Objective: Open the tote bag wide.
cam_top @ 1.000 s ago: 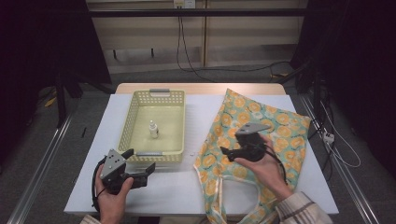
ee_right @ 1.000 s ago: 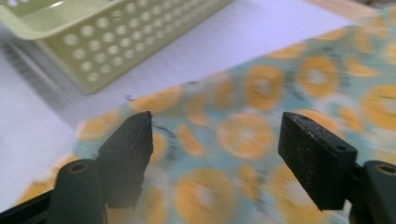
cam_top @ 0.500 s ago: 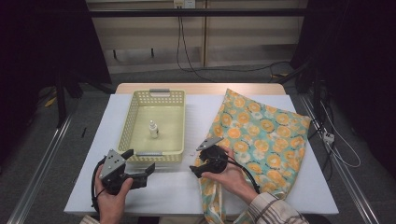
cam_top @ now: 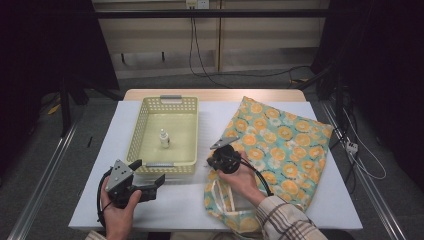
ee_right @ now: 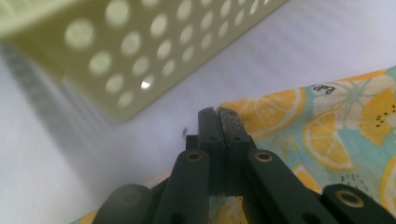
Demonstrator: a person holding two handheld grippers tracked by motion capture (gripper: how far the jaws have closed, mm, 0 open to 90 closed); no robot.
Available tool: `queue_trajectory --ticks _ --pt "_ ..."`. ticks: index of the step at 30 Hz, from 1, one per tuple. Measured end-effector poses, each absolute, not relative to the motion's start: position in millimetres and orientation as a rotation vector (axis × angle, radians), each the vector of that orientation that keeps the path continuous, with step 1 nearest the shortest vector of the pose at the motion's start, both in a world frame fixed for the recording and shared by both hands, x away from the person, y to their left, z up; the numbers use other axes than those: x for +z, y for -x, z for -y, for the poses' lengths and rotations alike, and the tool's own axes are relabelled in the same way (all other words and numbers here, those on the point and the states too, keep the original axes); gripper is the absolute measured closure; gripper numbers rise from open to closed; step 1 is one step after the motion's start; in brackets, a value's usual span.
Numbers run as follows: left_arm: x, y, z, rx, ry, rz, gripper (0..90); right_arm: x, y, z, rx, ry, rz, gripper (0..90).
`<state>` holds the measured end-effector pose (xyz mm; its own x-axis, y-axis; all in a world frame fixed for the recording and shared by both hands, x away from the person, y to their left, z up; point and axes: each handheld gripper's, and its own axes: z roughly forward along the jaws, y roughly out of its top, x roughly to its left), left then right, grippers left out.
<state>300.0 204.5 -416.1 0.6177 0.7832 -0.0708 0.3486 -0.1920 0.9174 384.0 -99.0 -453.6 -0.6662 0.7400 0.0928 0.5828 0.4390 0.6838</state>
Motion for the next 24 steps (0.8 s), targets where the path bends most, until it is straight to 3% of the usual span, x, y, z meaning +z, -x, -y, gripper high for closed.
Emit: queue_trajectory --ticks 17,19,23,24 --pt "-416.1 -300.5 -204.7 0.51 -1.792 -0.915 7.2 -439.1 -437.2 75.5 1.1 -1.158 -2.371 87.7" --pt "-416.1 -300.3 -204.9 0.509 -1.792 -0.915 7.2 -441.2 -439.4 74.9 1.103 -1.154 -2.371 80.9" --pt "-416.5 -300.4 -205.7 0.507 -1.791 -0.922 7.2 -438.1 -435.5 84.8 1.11 -1.18 -2.376 53.3" --pt "-416.5 -300.3 -205.6 0.506 -1.79 -0.922 7.2 -435.4 -433.4 89.1 1.11 -1.186 -2.372 50.0"
